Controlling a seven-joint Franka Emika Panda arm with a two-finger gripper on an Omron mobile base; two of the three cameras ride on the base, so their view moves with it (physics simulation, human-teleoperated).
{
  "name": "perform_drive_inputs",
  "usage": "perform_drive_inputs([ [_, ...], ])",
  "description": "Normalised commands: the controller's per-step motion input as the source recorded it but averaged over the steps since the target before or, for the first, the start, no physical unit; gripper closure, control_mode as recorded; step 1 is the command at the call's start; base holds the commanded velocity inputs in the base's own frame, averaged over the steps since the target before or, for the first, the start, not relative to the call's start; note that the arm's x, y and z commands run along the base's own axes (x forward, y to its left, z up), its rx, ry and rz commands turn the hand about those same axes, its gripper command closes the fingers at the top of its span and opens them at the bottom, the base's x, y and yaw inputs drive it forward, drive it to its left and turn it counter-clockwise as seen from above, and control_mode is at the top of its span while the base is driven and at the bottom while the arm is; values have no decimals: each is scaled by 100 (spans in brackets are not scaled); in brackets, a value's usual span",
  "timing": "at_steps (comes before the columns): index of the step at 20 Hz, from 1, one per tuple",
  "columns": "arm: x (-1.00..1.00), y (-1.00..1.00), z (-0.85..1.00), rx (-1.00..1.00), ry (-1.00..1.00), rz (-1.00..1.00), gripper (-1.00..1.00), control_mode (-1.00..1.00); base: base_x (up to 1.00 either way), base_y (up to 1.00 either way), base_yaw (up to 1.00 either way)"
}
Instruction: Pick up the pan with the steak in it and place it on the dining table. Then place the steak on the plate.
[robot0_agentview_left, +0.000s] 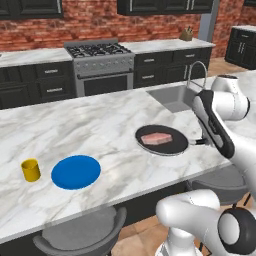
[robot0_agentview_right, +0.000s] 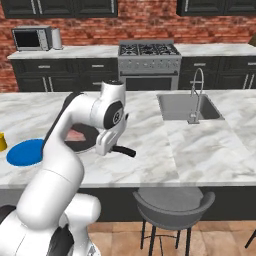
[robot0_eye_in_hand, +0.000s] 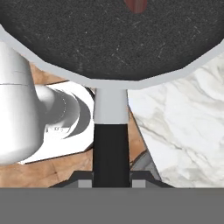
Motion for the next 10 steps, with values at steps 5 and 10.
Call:
perform_drive_inputs([
  [5,42,31,-47,-3,4,0,100,-100,0,0,0],
  [10,2,18,-31,-2,3,1,100,-100,0,0,0],
])
